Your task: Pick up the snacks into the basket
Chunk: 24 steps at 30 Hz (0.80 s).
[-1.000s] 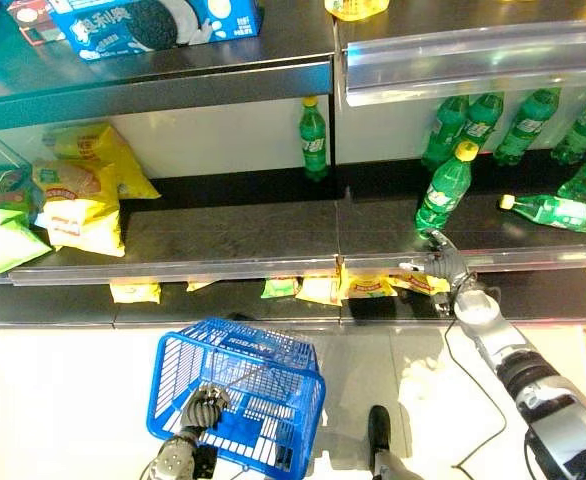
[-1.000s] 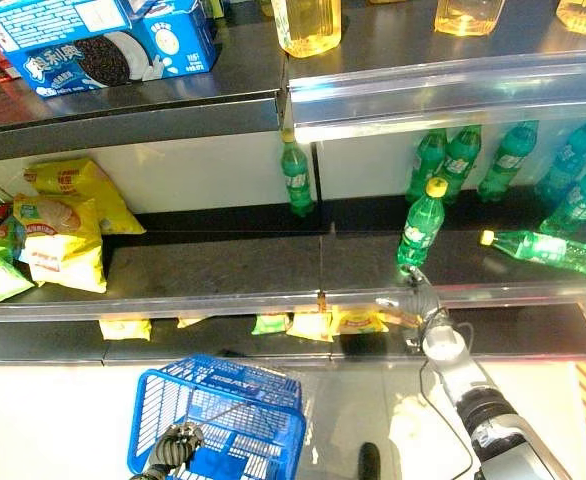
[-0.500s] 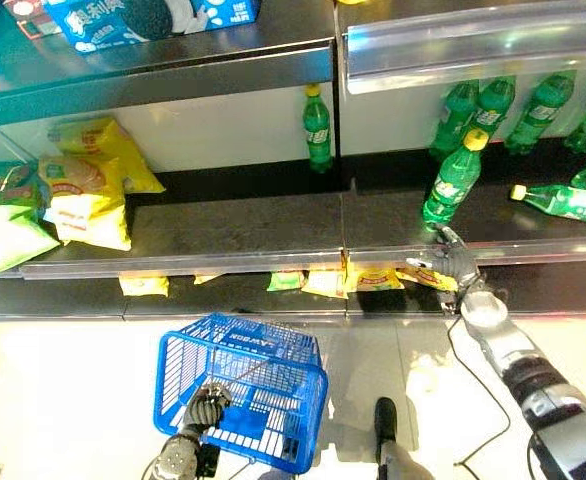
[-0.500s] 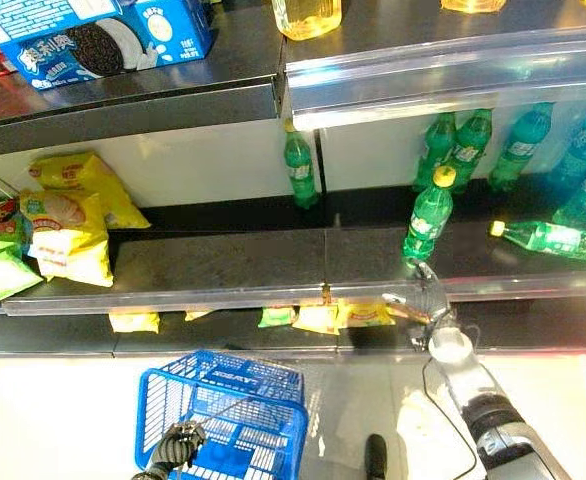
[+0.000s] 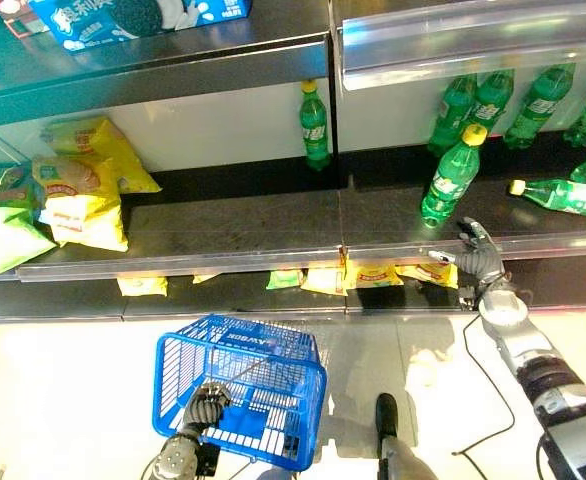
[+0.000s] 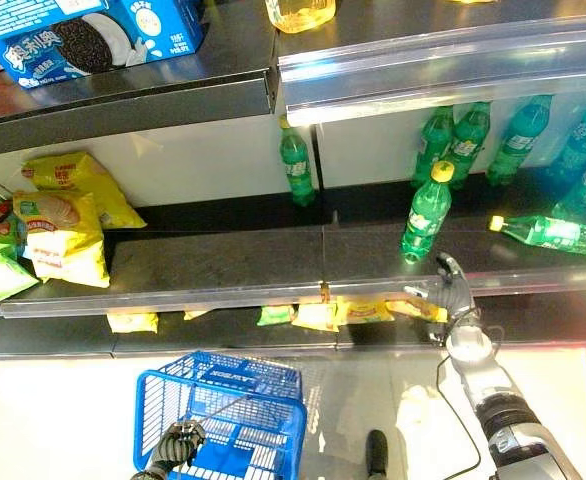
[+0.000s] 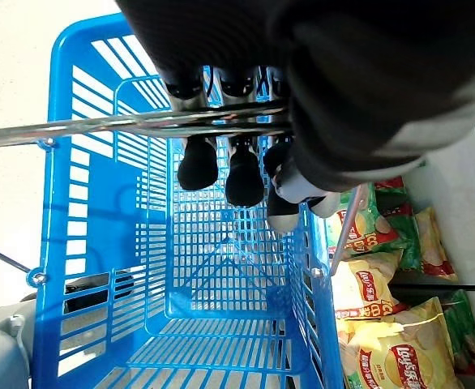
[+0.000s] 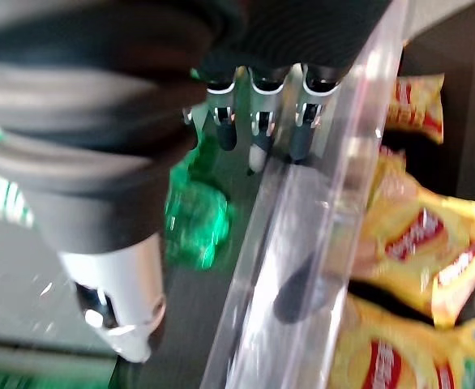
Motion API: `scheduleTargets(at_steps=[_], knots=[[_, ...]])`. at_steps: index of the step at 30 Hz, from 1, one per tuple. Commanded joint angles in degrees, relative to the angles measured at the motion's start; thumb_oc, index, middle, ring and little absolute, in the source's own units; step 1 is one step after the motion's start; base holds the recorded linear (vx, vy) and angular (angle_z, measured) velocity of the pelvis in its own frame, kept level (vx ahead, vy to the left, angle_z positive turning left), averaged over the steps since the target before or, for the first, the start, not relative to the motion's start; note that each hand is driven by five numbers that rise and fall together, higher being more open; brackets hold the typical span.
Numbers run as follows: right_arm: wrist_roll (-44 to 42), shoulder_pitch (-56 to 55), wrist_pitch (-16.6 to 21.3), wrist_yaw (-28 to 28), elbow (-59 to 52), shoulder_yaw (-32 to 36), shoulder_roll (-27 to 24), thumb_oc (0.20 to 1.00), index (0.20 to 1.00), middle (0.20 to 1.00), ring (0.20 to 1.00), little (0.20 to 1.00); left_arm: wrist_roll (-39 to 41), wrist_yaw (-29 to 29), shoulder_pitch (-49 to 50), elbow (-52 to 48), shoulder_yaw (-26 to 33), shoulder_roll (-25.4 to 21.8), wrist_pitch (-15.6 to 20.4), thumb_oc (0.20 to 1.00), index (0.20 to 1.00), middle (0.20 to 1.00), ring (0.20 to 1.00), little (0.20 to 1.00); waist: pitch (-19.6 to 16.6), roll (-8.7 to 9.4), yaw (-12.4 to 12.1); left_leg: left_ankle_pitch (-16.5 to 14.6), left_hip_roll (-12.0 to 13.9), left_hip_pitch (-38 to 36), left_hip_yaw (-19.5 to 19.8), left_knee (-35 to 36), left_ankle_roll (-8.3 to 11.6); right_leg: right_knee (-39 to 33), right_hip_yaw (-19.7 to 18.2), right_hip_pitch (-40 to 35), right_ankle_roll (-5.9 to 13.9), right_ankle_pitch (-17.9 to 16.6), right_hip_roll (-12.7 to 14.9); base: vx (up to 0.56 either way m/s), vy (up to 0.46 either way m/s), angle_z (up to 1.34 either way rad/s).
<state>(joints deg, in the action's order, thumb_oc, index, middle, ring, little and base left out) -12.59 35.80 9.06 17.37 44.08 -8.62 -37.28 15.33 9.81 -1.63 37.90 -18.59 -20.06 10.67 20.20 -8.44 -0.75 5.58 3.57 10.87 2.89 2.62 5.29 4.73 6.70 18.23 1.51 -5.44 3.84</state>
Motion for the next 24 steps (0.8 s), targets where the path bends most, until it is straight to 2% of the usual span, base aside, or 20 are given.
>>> scheduleTargets(at_steps=[1,7,24], knots=[[-1.69,3.85,1.99,2.59,0.0,0.19,-3.21,1.0,1.0,1.0,1.0,1.0,-0.93,1.4,1.37,-1.91,-0.74,-3.67,3.09,0.2,0.2,0.2,0.2,0.2,-1.92,3.09,-0.05,-2.24,-1.38,3.42,-0.65,-3.76,-0.93,6.3,-2.69,1.21,5.71,7.81,3.31,-0.01,-0.005,-0.04],[-3.05,10.85,2.13,3.85,2.46,-1.33,-6.06,1.0,1.0,1.0,1.0,1.0,-0.74,1.53,0.44,-0.97,-1.81,-3.65,2.97,0.2,0.2,0.2,0.2,0.2,-1.75,3.12,-0.16,-2.02,-1.33,3.55,-0.78,-3.67,-0.76,6.47,-2.7,1.56,5.74,7.81,3.21,0.0,-0.001,-0.03],[-4.41,19.69,1.3,2.6,6.09,-7.31,-5.61,1.0,1.0,1.0,1.0,1.0,0.27,1.23,-0.65,-0.63,-3.6,-3.73,2.4,0.2,0.2,0.2,0.2,0.2,-0.92,3.11,-0.8,-1.55,-1.28,4.71,-0.65,-3.78,-0.62,7.27,-2.83,2.95,5.49,7.81,3.02,0.0,-0.001,0.0]])
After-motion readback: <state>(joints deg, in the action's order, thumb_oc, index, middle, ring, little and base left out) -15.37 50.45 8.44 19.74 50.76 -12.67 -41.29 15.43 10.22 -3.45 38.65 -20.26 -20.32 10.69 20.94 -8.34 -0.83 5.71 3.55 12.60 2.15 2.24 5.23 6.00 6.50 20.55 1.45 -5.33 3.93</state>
